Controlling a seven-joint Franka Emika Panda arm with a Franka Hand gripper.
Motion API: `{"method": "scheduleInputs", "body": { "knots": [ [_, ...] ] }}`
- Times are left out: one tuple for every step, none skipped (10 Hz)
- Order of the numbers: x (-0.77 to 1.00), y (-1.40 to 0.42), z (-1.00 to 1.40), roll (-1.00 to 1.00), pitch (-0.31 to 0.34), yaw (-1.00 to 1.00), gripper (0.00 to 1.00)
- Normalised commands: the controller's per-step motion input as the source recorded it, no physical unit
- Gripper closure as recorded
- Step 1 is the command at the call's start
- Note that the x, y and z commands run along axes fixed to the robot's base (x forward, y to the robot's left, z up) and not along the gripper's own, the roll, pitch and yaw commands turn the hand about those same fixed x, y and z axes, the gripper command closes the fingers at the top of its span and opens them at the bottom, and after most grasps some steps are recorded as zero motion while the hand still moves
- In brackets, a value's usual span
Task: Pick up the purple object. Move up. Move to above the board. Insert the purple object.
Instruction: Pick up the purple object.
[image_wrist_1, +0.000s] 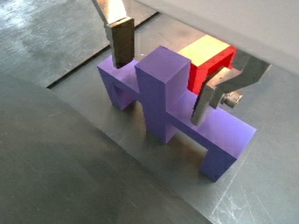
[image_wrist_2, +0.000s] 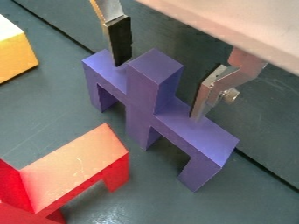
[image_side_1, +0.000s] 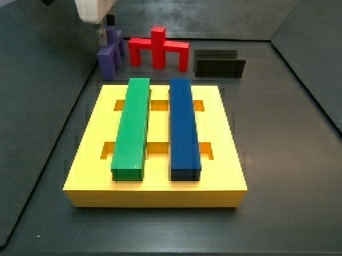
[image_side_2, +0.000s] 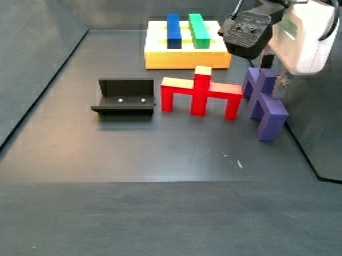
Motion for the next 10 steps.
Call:
{"method": "scheduleInputs", "body": {
  "knots": [
    [0.00, 0.00, 0.00, 0.00, 0.000, 0.00, 0.00],
    [0.00, 0.00, 0.00, 0.00, 0.000, 0.00, 1.00],
    [0.00, 0.00, 0.00, 0.00, 0.000, 0.00, 1.00],
    [0.00, 0.00, 0.00, 0.00, 0.000, 0.00, 1.00],
    [0.00, 0.00, 0.00, 0.00, 0.000, 0.00, 1.00],
    [0.00, 0.00, 0.00, 0.00, 0.000, 0.00, 1.00],
    [0.00, 0.00, 0.00, 0.00, 0.000, 0.00, 1.00],
    [0.00, 0.00, 0.00, 0.00, 0.000, 0.00, 1.00],
    [0.00, 0.00, 0.00, 0.00, 0.000, 0.00, 1.00],
    [0.00, 0.00, 0.00, 0.00, 0.000, 0.00, 1.00]
  ]
}}
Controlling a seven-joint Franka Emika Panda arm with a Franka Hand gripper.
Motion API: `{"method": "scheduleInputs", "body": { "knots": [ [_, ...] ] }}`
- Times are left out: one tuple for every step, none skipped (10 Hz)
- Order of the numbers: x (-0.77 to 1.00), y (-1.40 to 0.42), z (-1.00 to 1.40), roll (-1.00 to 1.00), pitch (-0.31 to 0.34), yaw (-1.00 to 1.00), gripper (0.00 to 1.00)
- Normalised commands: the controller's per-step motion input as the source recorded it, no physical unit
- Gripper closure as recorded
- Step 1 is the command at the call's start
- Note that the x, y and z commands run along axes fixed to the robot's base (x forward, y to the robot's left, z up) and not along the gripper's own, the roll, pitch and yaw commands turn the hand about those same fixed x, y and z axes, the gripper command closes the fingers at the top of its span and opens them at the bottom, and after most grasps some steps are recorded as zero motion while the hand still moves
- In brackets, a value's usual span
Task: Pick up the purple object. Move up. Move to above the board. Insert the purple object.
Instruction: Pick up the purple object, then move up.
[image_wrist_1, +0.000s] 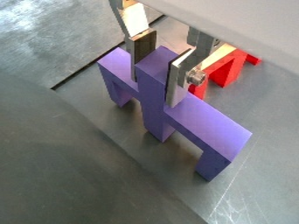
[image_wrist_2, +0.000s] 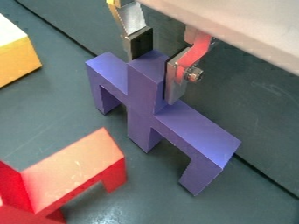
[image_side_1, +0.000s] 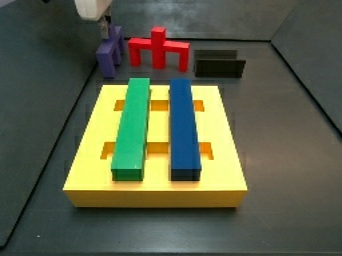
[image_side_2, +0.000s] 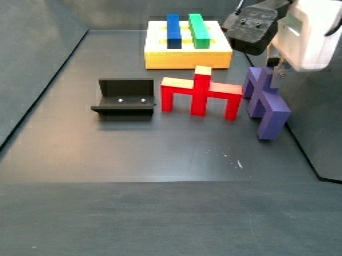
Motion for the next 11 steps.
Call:
{"method": "scheduleInputs", "body": {
  "knots": [
    [0.00, 0.00, 0.00, 0.00, 0.000, 0.00, 1.00],
    [0.00, 0.00, 0.00, 0.00, 0.000, 0.00, 1.00],
    [0.00, 0.00, 0.00, 0.00, 0.000, 0.00, 1.00],
    [0.00, 0.00, 0.00, 0.00, 0.000, 0.00, 1.00],
    [0.00, 0.00, 0.00, 0.00, 0.000, 0.00, 1.00],
    [0.00, 0.00, 0.00, 0.00, 0.000, 0.00, 1.00],
    [0.00, 0.00, 0.00, 0.00, 0.000, 0.00, 1.00],
    [0.00, 0.00, 0.83, 0.00, 0.000, 0.00, 1.00],
    [0.02, 0.07, 0.81, 0.00, 0.010, 0.05, 1.00],
    [-0.02, 0.05, 0.62, -0.02, 0.057, 0.04, 1.00],
    [0.02, 0.03, 0.26, -0.03, 0.040, 0.02, 1.00]
  ]
}}
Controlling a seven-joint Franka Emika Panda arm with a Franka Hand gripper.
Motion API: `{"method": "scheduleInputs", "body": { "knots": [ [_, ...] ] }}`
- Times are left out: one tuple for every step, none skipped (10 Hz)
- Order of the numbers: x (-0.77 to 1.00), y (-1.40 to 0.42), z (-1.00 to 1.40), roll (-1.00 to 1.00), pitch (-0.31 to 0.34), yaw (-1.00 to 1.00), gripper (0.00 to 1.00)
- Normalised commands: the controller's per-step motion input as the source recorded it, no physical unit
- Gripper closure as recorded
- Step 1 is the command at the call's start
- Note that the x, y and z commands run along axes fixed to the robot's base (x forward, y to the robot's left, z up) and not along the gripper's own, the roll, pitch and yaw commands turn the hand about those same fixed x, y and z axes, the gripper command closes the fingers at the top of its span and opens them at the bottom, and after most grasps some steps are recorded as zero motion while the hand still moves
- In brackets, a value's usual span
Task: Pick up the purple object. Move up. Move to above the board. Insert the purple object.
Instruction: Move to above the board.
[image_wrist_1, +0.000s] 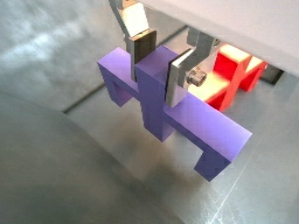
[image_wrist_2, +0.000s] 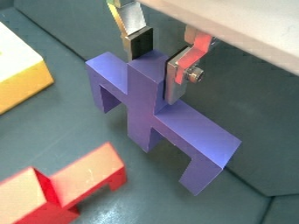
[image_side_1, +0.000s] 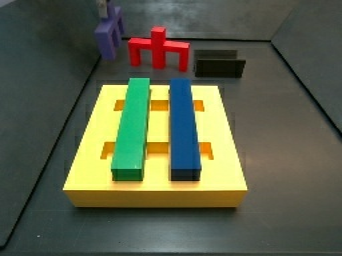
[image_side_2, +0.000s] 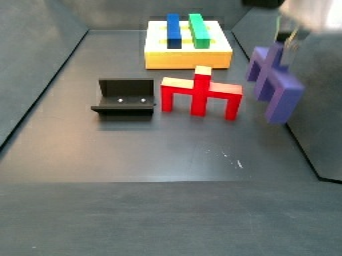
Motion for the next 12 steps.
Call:
{"method": "scheduleInputs", "body": {
  "knots": [
    [0.00, 0.00, 1.40, 0.00, 0.000, 0.00, 1.00],
    [-0.01, 0.00, 1.40, 0.00, 0.004, 0.00, 1.00],
    [-0.09, -0.03, 1.40, -0.03, 0.000, -0.01, 1.00],
    [-0.08, -0.02, 1.40, -0.05, -0.007, -0.01, 1.00],
    [0.03, 0.01, 0.86, -0.06, 0.052, -0.01, 1.00],
    [0.08, 0.01, 0.50, -0.08, 0.103, -0.01, 1.00],
    [0.08, 0.01, 0.23, -0.07, 0.105, -0.01, 1.00],
    [0.76, -1.40, 0.20, -0.03, 0.031, 1.00, 1.00],
    [0.76, -1.40, 0.18, -0.02, 0.032, 1.00, 1.00],
    [0.78, -1.40, 0.17, -0.01, 0.042, 1.00, 1.00],
    [0.82, -1.40, 0.18, -0.03, 0.048, 1.00, 1.00],
    [0.81, -1.40, 0.18, -0.02, 0.050, 1.00, 1.00]
  ]
}}
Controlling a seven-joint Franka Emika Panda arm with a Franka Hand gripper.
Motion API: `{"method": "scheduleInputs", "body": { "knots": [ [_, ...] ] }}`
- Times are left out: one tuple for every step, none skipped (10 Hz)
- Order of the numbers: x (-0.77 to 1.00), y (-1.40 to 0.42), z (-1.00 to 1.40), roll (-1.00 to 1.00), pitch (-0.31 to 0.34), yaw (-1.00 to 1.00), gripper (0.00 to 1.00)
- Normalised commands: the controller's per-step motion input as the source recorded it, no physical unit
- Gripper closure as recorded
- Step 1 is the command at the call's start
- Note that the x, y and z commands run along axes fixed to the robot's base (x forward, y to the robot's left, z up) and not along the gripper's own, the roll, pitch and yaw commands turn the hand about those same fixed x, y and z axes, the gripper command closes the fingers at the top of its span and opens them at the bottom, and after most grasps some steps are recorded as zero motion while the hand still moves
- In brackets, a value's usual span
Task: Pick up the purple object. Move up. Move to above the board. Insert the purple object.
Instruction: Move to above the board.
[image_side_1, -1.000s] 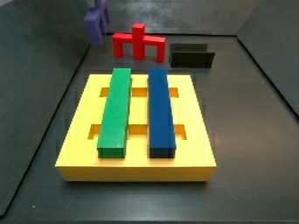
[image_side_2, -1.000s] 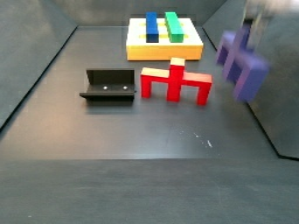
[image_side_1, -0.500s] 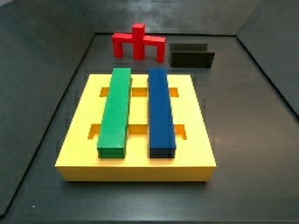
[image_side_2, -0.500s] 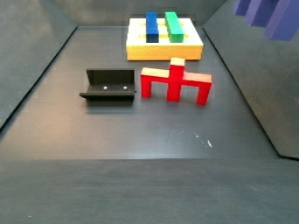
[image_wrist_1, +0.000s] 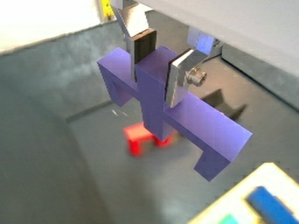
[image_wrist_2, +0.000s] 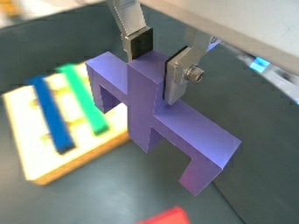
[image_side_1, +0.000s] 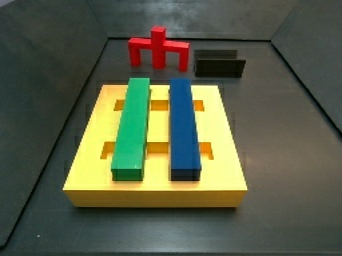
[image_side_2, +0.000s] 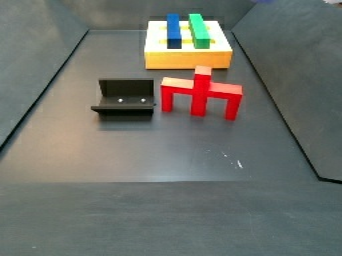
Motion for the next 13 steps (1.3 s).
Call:
{"method": "scheduleInputs", "body": {
  "knots": [
    [0.81, -1.40, 0.19, -0.02, 0.056, 1.00, 1.00],
    [0.84, -1.40, 0.20, -0.02, 0.063, 1.00, 1.00],
    [0.85, -1.40, 0.20, -0.02, 0.073, 1.00, 1.00],
    [0.90, -1.40, 0.20, -0.01, 0.084, 1.00, 1.00],
    [0.60, -0.85, 0.14, 0.00, 0.095, 1.00, 1.00],
    [0.30, -0.35, 0.07, 0.01, 0.108, 1.00, 1.00],
    [0.14, -0.15, 0.05, 0.00, 0.103, 1.00, 1.00],
    [0.05, -0.08, 0.03, 0.00, 0.093, 1.00, 1.00],
    [0.05, -0.07, 0.03, 0.00, 0.099, 1.00, 1.00],
    [0.05, -0.05, 0.03, 0.01, 0.111, 1.00, 1.00],
    [0.06, -0.04, 0.03, 0.01, 0.124, 1.00, 1.00],
    [0.06, -0.03, 0.03, 0.01, 0.141, 1.00, 1.00],
    [0.06, -0.03, 0.03, 0.02, 0.168, 1.00, 1.00]
  ]
}}
